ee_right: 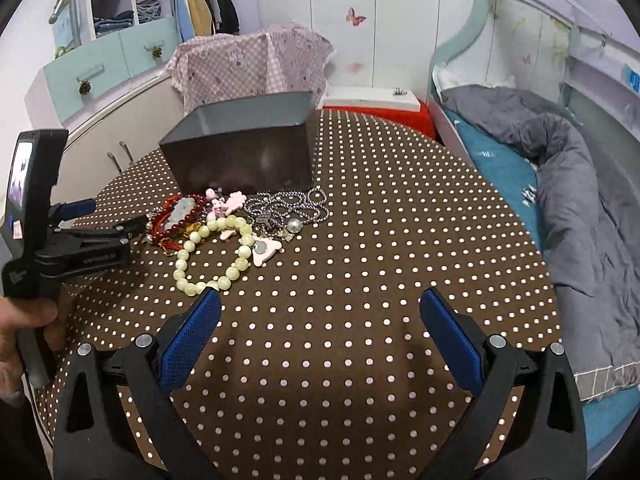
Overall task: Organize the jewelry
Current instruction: 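Reach the right gripper to the cream bead bracelet and grasp it, then lift the cream bead bracelet with the right gripper into the grey box and release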
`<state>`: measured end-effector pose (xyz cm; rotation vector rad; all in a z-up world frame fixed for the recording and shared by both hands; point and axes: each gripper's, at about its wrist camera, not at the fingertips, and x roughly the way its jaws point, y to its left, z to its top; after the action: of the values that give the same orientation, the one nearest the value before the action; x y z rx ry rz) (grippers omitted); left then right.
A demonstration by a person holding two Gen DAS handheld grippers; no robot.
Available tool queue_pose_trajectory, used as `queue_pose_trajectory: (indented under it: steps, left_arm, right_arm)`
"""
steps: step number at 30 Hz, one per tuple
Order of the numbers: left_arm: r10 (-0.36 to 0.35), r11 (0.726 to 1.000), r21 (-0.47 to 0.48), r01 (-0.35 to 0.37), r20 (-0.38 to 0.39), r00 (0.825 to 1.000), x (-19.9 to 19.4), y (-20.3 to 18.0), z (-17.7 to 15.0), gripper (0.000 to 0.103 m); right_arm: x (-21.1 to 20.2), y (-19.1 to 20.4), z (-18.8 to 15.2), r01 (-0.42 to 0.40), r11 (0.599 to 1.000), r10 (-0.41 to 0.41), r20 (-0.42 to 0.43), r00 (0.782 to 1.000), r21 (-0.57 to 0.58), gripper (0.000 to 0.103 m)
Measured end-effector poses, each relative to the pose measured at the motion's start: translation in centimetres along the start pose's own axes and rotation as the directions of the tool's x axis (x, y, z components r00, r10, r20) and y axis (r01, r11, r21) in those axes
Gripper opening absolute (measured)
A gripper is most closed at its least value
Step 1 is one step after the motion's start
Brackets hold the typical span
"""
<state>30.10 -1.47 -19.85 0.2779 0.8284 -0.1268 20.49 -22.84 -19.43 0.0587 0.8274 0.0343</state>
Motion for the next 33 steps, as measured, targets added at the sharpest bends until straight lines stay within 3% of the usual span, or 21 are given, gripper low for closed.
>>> queue_pose_trajectory:
  steps: [3,4,5,7,8,13,22,25,28,30,31,32,33]
  left_arm:
    - [-0.053,0.998,0.02,0.053,-0.005,0.999,0.3,-0.5,0.4,0.076]
    - [-0.082,0.996,0.018,0.082,-0.004,0.997,0.5,-0.5,0.7,0.06]
    - [-0.123,0.992,0.015,0.123,-0.004,0.992,0.4,-0.6,0.7,0.033]
    - [-0.148,0.989,0.02,0.148,0.003,0.989,0.2,-0.8,0.6,0.014]
    - [-0.149,0.989,0.024,0.149,0.009,0.989,0.1,-0.9,0.6,0.009]
    - [-0.219,0.975,-0.031,0.221,0.071,0.973,-2.0,0.2,-1.0,0.009]
    - [-0.228,0.968,-0.074,0.239,0.137,0.964,-5.0,1.9,-2.5,0.009]
    - [-0.232,0.965,-0.084,0.248,0.161,0.959,-6.0,2.3,-2.7,0.009]
    - [-0.243,0.96,-0.1,0.263,0.178,0.954,-7.0,2.7,-3.1,0.009]
    - [-0.252,0.955,-0.113,0.275,0.183,0.95,-7.4,2.6,-3.4,0.009]
    - [-0.255,0.953,-0.116,0.278,0.184,0.949,-7.7,2.6,-3.6,0.009]
    - [-0.257,0.952,-0.118,0.281,0.184,0.949,-7.8,2.5,-3.6,0.009]
    - [-0.26,0.951,-0.119,0.284,0.185,0.948,-7.9,2.6,-3.7,0.009]
  right_arm:
    - [0.5,-0.1,-0.2,-0.002,1.0,0.002,-0.017,1.0,0.006,0.096]
    - [0.7,-0.1,-0.2,-0.002,1.0,0.002,-0.021,1.0,0.007,0.096]
    - [0.9,0.0,-0.3,-0.002,1.0,0.002,-0.028,1.0,0.007,0.096]
    - [1.1,0.0,-0.5,-0.003,1.0,0.003,-0.037,0.999,0.011,0.096]
    - [1.1,0.0,-0.5,-0.004,1.0,0.004,-0.039,0.999,0.013,0.096]
    - [1.1,0.1,-0.6,-0.023,1.0,0.023,-0.04,0.999,0.003,0.096]
    - [1.2,2.2,0.4,-0.07,0.997,0.069,-0.037,0.997,-0.022,0.095]
    - [2.0,2.9,1.4,-0.085,0.996,0.084,-0.05,0.995,-0.027,0.089]
    - [3.7,3.7,2.2,-0.108,0.994,0.106,-0.094,0.99,-0.023,0.07]
    - [4.8,4.5,2.3,-0.086,0.995,0.078,-0.125,0.989,-0.056,0.049]
    - [5.0,5.2,2.3,-0.053,0.993,0.041,-0.111,0.993,-0.107,0.044]
    - [5.0,5.5,2.2,-0.043,0.991,0.029,-0.111,0.993,-0.129,0.029]
    - [4.8,5.5,2.2,-0.056,0.99,0.04,-0.117,0.992,-0.132,0.008]
